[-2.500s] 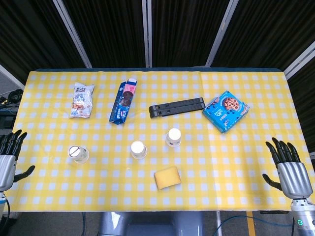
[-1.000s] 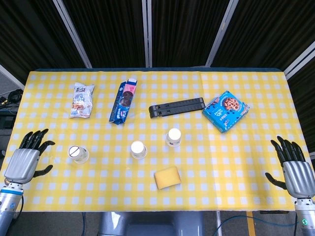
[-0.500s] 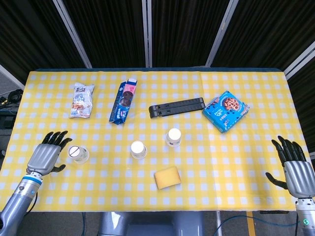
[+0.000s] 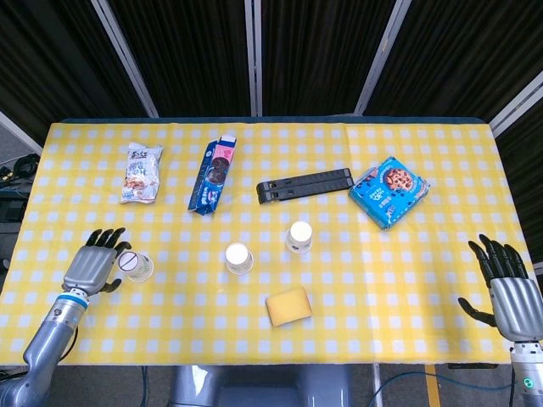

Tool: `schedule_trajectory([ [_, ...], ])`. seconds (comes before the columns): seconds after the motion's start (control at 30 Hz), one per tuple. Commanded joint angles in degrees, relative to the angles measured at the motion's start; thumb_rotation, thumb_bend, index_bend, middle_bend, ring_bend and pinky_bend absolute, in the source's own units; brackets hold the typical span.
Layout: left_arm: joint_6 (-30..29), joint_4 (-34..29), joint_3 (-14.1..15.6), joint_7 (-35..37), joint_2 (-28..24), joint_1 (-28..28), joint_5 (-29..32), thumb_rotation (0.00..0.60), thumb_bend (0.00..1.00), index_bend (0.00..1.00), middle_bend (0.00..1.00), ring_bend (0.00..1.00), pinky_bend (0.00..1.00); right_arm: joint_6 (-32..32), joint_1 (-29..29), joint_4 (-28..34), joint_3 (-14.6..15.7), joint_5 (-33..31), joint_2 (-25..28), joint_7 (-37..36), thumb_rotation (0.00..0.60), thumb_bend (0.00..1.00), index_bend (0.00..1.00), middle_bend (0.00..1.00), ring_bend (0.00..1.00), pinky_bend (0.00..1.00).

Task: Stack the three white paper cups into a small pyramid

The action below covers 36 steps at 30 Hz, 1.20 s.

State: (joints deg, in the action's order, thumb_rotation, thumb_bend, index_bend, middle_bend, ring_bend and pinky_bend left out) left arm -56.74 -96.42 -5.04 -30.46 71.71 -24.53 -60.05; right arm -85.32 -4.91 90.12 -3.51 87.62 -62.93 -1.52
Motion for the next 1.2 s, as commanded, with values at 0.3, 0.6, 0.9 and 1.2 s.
schedule_trajectory([
  [0.3, -1.15, 1.84, 0.36, 1.0, 1.94, -0.93, -0.42, 0.6, 0.4, 0.43, 0.0, 0.0, 0.0, 0.51, -0.11, 0.22, 0.3, 0.18, 0.12, -0.28, 0.6, 0.09, 0.0, 0.0, 0.0, 0.0],
  [0.6, -4.73, -2.21, 0.01, 4.81, 1.17, -0.71, -6.4, 0.6, 0.4, 0.43, 0.0, 0.0, 0.0, 0.6, -0.01, 0.47, 0.32, -0.05, 0.34, -0.9, 0.6, 0.09, 0.0, 0.0, 0.0, 0.0],
  [0.9, -3.92, -2.32, -2.76, 0.11, 6.24, -5.39, -5.22, 0.6, 0.4, 0.43, 0.0, 0.0, 0.0, 1.53, -0.16, -0.08, -0.03, -1.29, 0.89, -3.02, 0.6, 0.09, 0.0, 0.0, 0.0, 0.0],
  [1.2, -1.54, -0.63, -6.69, -5.55, 13.42, -11.88, 0.47, 0.6, 0.4, 0.43, 0.0, 0.0, 0.0, 3.03, -0.5, -0.82, -0.7, -3.27, 1.23, -5.15, 0.6, 0.09, 0.0, 0.0, 0.0, 0.0],
])
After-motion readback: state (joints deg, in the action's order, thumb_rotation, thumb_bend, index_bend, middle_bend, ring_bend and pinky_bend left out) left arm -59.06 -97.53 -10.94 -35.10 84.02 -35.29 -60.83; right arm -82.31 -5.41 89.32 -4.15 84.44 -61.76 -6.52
